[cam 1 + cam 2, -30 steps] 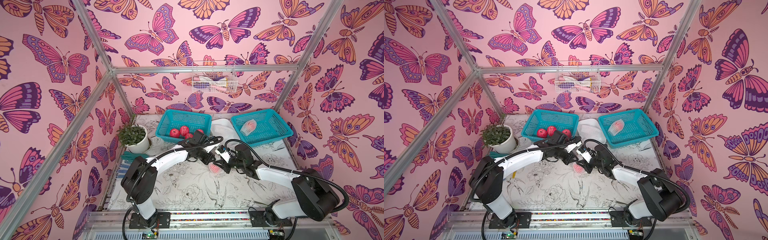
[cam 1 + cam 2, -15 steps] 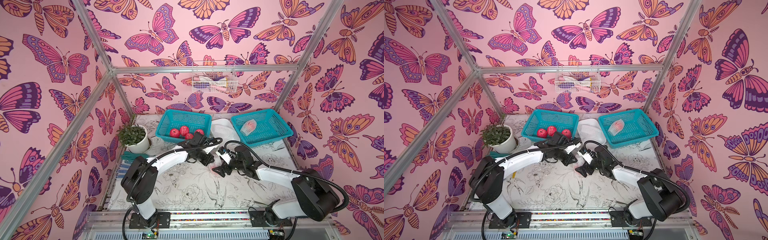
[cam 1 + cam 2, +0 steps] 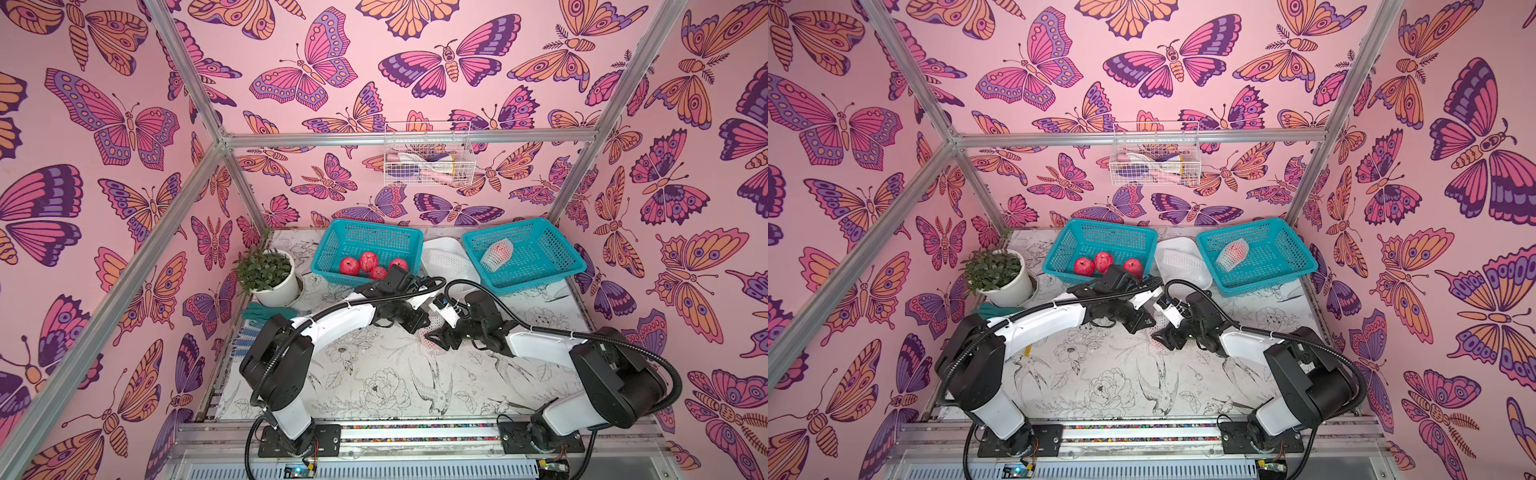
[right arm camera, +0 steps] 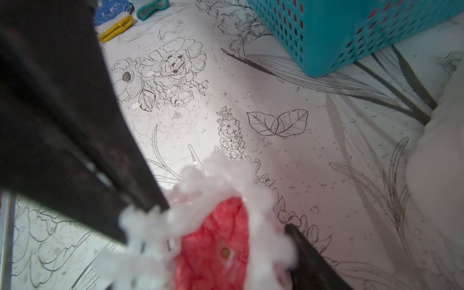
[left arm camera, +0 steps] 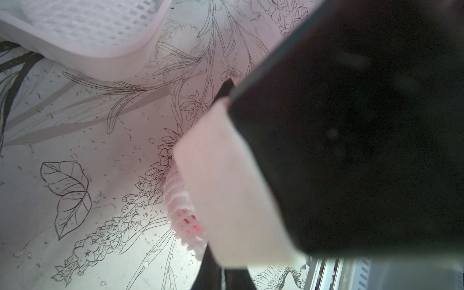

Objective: Remove foam nets from apples
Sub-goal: Remove the foam net from the apple.

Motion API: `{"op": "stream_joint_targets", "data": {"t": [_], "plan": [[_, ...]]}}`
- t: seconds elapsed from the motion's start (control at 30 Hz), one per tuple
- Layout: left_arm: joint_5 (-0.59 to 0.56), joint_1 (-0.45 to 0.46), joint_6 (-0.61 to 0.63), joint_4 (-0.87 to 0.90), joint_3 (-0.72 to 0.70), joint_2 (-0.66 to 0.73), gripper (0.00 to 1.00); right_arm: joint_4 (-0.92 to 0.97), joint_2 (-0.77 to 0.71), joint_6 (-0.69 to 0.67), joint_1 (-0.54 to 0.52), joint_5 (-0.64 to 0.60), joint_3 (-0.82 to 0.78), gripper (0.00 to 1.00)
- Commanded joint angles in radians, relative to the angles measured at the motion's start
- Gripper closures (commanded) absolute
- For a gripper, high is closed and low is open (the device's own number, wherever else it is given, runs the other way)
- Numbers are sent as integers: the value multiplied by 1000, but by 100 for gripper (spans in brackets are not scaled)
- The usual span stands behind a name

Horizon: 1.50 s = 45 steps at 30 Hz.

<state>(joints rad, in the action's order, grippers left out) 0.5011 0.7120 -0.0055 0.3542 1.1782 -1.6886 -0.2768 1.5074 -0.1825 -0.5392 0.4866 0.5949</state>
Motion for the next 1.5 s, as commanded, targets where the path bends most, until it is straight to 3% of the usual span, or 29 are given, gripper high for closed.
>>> {"op": "stream_joint_targets", "data": {"t": [0.0, 0.17, 0.43, 0.5, 0.7, 1.23, 1.47], "plan": [[18, 3, -4, -13, -13, 22, 100, -46, -14, 3, -4, 1, 9, 39], [18, 3, -4, -15, -5, 23, 100, -52, -24, -2, -5, 7, 1, 50], [2, 4, -2, -15, -12, 33, 100, -61, -45, 9, -7, -7, -7, 60], [-1, 4, -2, -15, -15, 36, 100, -62, -54, 10, -7, -11, -10, 67], [-16, 4, -2, -17, -18, 52, 100, -55, -68, 13, -7, -12, -7, 68], [-51, 4, -4, -20, -25, 86, 100, -50, -113, 28, -8, -26, -6, 93], [-77, 4, -2, -27, -32, 112, 100, -61, -137, 43, -8, -46, -2, 94]]}}
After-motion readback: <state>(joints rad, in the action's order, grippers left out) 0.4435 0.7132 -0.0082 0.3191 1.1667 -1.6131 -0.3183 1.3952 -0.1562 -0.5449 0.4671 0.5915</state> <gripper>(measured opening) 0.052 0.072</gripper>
